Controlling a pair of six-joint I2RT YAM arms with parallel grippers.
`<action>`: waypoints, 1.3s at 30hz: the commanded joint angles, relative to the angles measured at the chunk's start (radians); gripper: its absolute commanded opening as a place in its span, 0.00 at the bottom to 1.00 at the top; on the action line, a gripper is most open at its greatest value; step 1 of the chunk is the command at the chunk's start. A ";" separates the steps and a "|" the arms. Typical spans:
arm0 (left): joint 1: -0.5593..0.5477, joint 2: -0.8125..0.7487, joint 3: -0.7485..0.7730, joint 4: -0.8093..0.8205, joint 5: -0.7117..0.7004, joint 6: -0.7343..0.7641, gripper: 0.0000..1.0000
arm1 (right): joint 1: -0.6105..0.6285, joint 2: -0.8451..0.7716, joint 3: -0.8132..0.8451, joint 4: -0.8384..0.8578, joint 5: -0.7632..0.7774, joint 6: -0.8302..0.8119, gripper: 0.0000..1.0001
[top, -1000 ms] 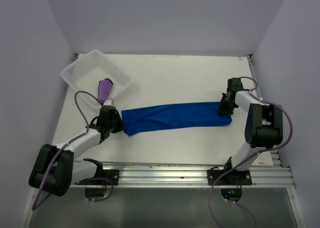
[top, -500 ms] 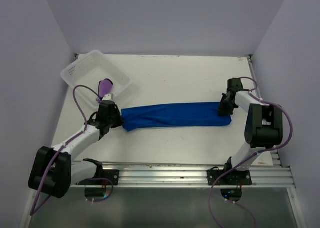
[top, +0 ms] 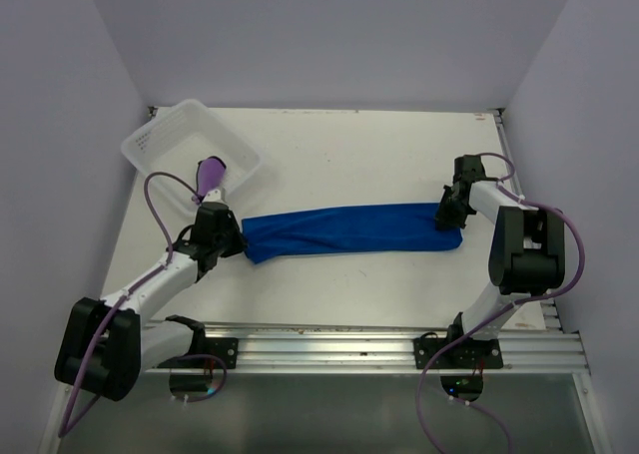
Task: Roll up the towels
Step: Fold the towel
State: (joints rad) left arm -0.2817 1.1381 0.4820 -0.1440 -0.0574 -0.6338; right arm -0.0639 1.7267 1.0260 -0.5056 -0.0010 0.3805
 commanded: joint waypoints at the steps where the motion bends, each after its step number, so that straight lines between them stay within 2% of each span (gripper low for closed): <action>1: 0.015 -0.027 0.003 -0.023 -0.039 0.037 0.00 | -0.001 0.011 -0.029 0.047 -0.002 -0.011 0.00; 2: 0.015 -0.029 0.009 -0.028 -0.042 0.036 0.03 | -0.001 0.013 -0.029 0.047 -0.002 -0.012 0.00; 3: 0.015 -0.034 0.010 -0.035 -0.047 0.036 0.10 | -0.001 0.011 -0.029 0.047 -0.002 -0.012 0.00; 6: 0.015 -0.038 0.010 -0.039 -0.047 0.036 0.18 | -0.001 0.008 -0.029 0.045 -0.002 -0.012 0.00; 8: 0.015 -0.034 0.004 -0.037 -0.047 0.036 0.19 | -0.001 0.008 -0.030 0.044 -0.002 -0.012 0.00; 11: 0.015 -0.028 -0.006 -0.029 -0.035 0.031 0.10 | -0.001 0.004 -0.030 0.044 -0.002 -0.012 0.00; 12: 0.015 -0.026 -0.009 -0.025 -0.035 0.031 0.03 | -0.001 0.004 -0.032 0.044 -0.002 -0.011 0.00; 14: 0.015 -0.026 -0.011 -0.025 -0.036 0.031 0.00 | -0.001 0.004 -0.032 0.044 -0.004 -0.012 0.00; 18: 0.015 -0.060 -0.025 -0.003 0.017 0.031 0.27 | -0.001 0.002 -0.032 0.044 -0.005 -0.014 0.00; 24: -0.014 -0.104 -0.092 0.041 0.129 -0.001 0.29 | -0.001 0.005 -0.032 0.047 -0.008 -0.012 0.00; 30: -0.096 -0.043 -0.108 0.049 0.105 -0.021 0.31 | -0.002 0.005 -0.035 0.047 -0.011 -0.009 0.00; 39: -0.102 -0.009 -0.092 0.014 0.062 -0.009 0.31 | -0.002 0.001 -0.035 0.047 -0.010 -0.012 0.00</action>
State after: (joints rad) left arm -0.3767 1.1164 0.3779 -0.1276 0.0296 -0.6434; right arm -0.0639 1.7210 1.0187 -0.4980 -0.0021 0.3801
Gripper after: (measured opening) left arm 0.304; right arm 0.009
